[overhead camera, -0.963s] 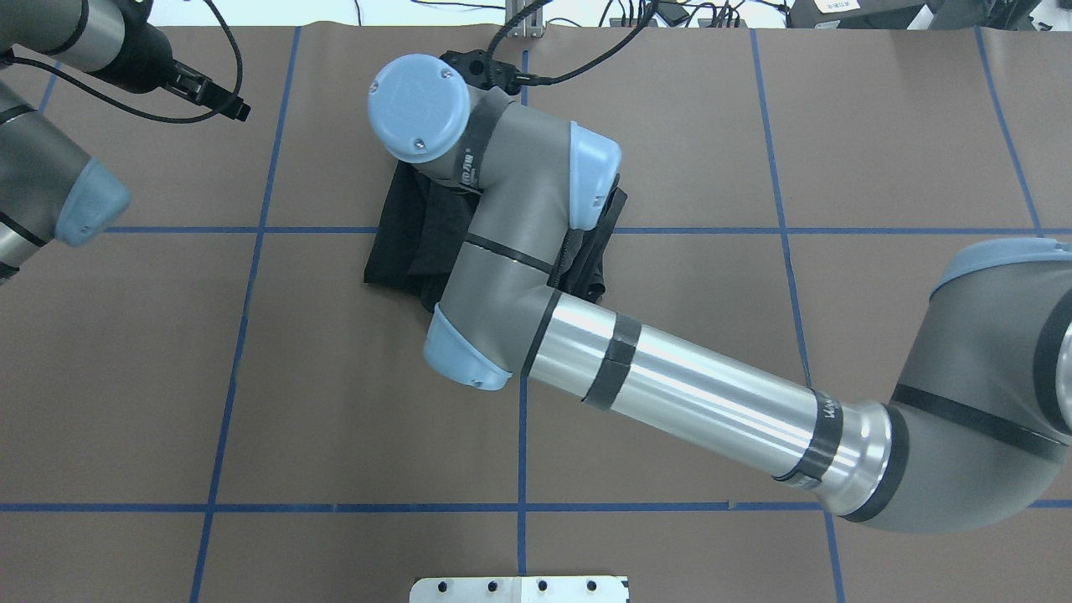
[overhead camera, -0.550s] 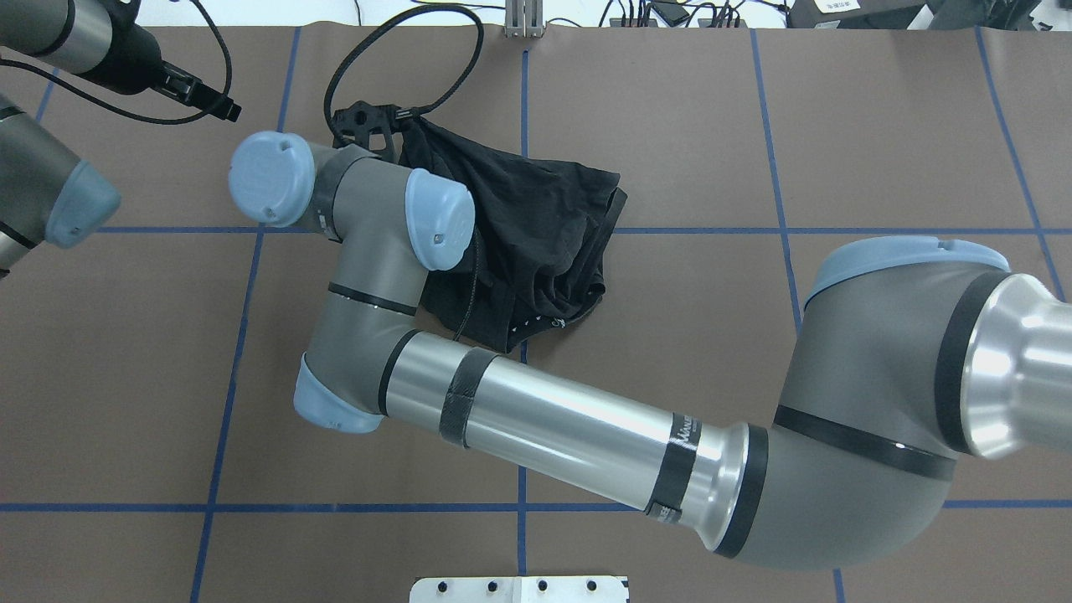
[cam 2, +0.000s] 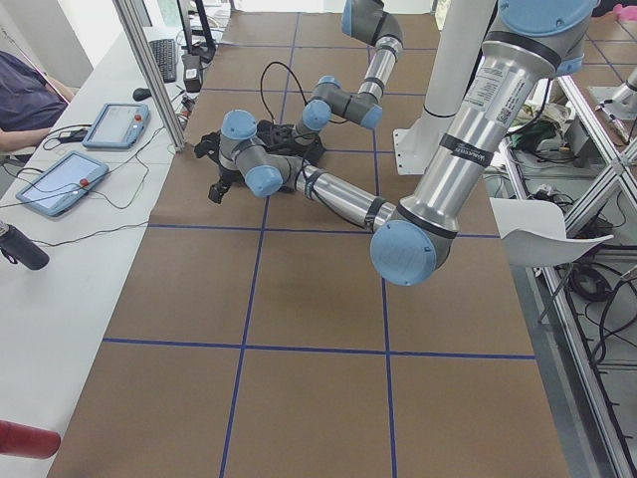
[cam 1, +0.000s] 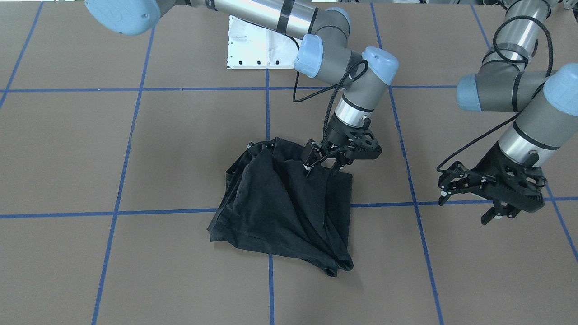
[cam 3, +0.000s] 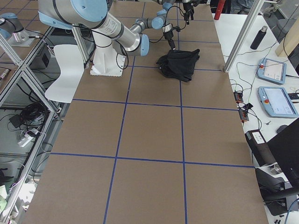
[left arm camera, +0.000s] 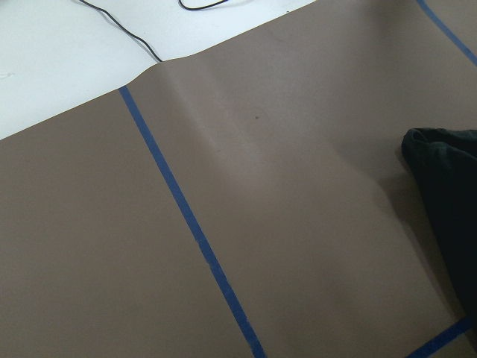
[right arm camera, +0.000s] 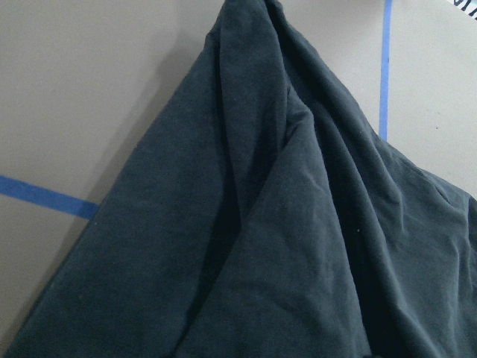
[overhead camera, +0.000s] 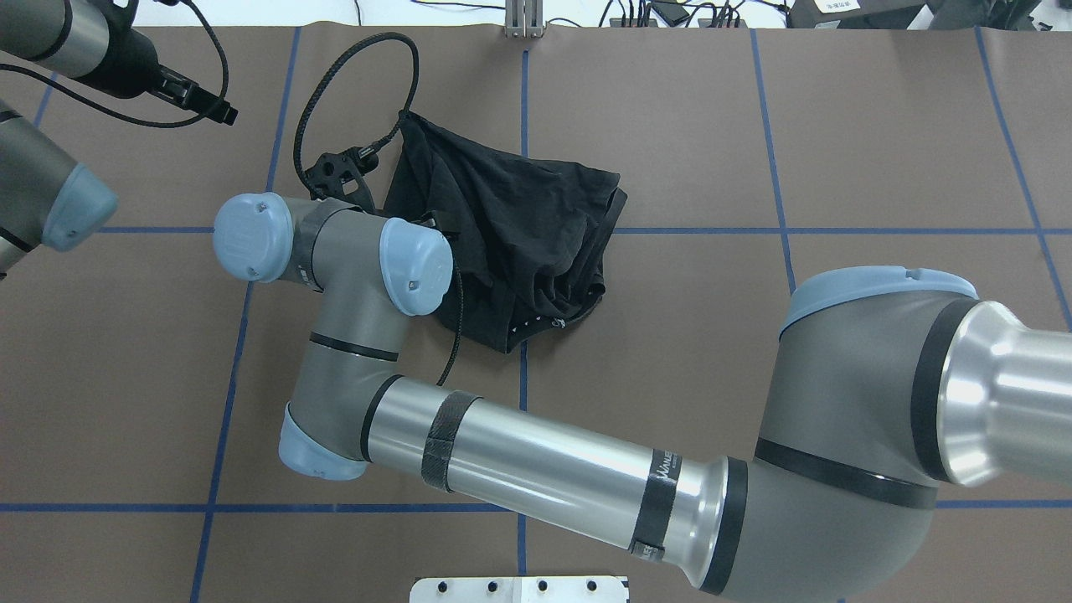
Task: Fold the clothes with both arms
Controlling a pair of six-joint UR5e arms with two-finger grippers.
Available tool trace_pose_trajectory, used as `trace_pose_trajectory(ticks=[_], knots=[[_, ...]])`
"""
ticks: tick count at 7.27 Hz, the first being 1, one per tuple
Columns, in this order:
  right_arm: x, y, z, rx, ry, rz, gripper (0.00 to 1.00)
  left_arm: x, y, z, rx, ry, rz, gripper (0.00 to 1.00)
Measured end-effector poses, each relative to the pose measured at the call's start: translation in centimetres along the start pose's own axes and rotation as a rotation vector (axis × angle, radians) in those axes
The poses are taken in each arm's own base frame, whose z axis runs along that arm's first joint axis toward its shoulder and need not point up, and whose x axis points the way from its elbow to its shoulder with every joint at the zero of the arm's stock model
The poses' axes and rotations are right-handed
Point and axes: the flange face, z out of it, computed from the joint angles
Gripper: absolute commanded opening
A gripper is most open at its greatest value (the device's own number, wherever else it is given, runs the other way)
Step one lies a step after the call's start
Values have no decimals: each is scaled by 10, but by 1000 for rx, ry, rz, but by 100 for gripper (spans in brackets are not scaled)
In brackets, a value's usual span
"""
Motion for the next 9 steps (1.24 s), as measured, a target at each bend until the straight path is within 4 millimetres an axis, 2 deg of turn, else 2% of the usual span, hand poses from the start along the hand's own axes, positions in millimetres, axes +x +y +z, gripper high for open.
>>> trace_pose_trajectory(ticks=[3, 5, 9], knots=[[-18, 0, -5, -20, 22, -39, 82, -3, 0, -1, 1, -4, -3, 100], [-24, 7, 2, -26, 43, -52, 78, -4, 0, -2, 1, -4, -4, 100], [-29, 9, 18, 15, 33, -31, 75, -6, 2, -1, -2, -7, -7, 100]])
